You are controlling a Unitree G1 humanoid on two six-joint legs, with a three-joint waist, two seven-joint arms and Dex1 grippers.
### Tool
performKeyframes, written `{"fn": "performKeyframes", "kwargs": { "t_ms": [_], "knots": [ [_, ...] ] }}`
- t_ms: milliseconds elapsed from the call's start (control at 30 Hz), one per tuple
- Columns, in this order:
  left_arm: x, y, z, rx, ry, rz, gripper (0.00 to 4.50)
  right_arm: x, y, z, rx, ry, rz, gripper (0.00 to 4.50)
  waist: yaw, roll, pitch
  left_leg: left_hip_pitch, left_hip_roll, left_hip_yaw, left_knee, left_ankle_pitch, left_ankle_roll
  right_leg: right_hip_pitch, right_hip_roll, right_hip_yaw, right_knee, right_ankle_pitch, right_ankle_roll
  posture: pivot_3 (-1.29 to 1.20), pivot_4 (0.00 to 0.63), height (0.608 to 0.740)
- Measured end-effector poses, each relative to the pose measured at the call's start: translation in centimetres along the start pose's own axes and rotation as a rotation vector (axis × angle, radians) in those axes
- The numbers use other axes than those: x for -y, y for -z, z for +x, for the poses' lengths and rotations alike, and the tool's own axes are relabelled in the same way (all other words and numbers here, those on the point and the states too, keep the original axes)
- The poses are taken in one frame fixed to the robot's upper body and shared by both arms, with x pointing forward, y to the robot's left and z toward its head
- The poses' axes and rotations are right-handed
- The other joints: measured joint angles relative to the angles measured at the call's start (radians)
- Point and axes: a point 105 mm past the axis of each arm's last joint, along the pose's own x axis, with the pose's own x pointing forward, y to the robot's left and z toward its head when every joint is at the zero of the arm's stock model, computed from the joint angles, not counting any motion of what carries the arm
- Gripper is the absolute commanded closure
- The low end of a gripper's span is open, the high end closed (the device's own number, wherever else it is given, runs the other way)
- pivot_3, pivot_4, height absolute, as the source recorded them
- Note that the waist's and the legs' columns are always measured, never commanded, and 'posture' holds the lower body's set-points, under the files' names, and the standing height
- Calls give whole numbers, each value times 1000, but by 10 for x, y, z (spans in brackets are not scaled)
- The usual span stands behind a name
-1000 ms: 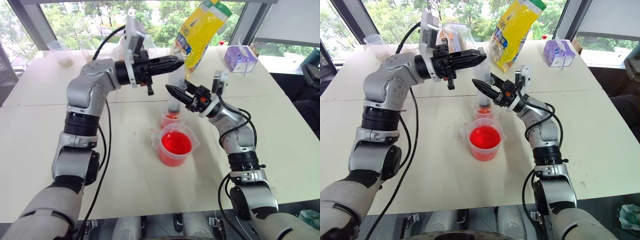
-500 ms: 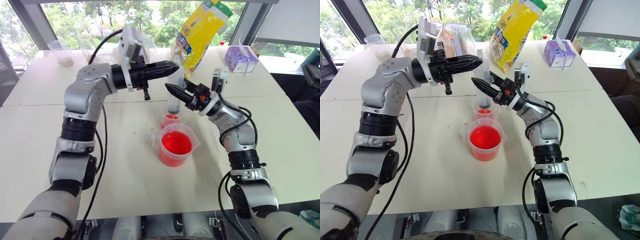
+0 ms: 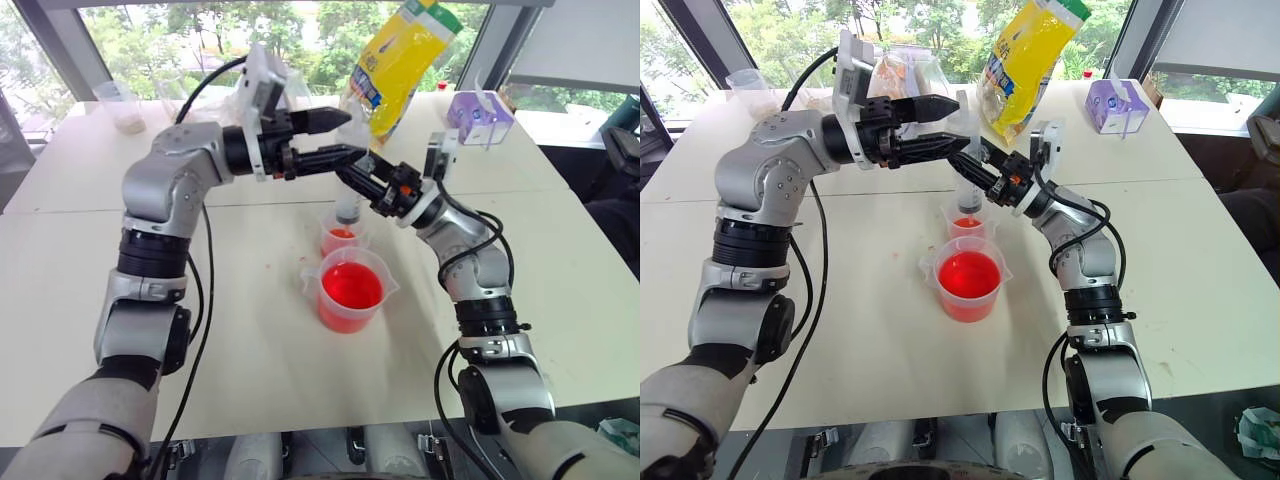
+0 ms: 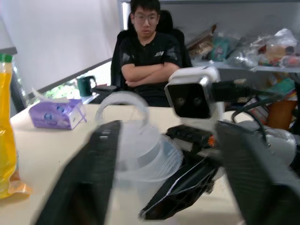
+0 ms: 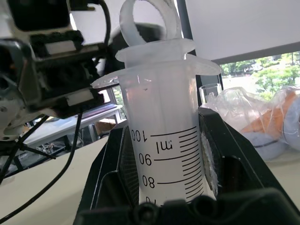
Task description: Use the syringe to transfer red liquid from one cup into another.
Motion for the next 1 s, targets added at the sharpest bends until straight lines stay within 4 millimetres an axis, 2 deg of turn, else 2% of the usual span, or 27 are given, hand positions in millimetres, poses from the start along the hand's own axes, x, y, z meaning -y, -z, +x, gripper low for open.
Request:
{"fn": "performKeyframes", "kwargs": {
  "t_ms": [200,300,400,533,600,667,733,833,1000],
  "knots": [
    [-16,-9,-34,-32,-110,30,29,-3,-4,4,17,-18,0,3115,-1,0,0,0,1,0,0,0,0,0,0,0,0,0,0,0,150,740],
    [-18,-7,-64,-59,-185,41,29,2,-13,7,28,7,1,3115,1,1,1,0,0,0,0,0,0,-1,-1,0,0,0,0,0,150,740],
    [-15,-6,-76,-60,-221,30,29,17,-33,8,13,92,-31,3115,4,1,1,-1,0,0,0,0,0,-1,-1,0,0,0,0,0,150,740],
    [-3,14,-78,-92,-224,-6,29,46,-71,11,-18,290,-7,3115,5,1,1,-1,0,0,0,0,0,-1,-2,0,0,0,0,0,150,740],
    [3,24,-77,-116,-223,-27,29,61,-83,3,-84,389,6,3115,5,1,1,-1,0,0,-1,0,0,-1,-2,0,0,0,0,0,150,740],
    [13,32,-77,-128,-207,-53,29,76,-88,-13,-211,508,36,3115,5,1,1,-1,0,0,-1,0,0,-1,-3,1,-1,0,-1,0,150,740],
    [20,39,-77,-143,-199,-60,29,85,-84,-37,-364,596,57,3115,6,1,1,-1,0,0,-2,0,0,-1,-3,1,-2,0,-1,0,150,740],
    [28,53,-79,-178,-198,-94,29,90,-63,-76,-600,691,114,3115,5,1,1,-1,0,0,-2,-1,1,-1,-2,1,-2,0,-1,0,150,740],
    [36,66,-78,-221,-192,-106,29,76,4,-137,-931,755,269,3115,2,1,1,-1,0,1,-2,-1,1,-1,-1,1,-2,0,-1,0,150,740]
  ]
}}
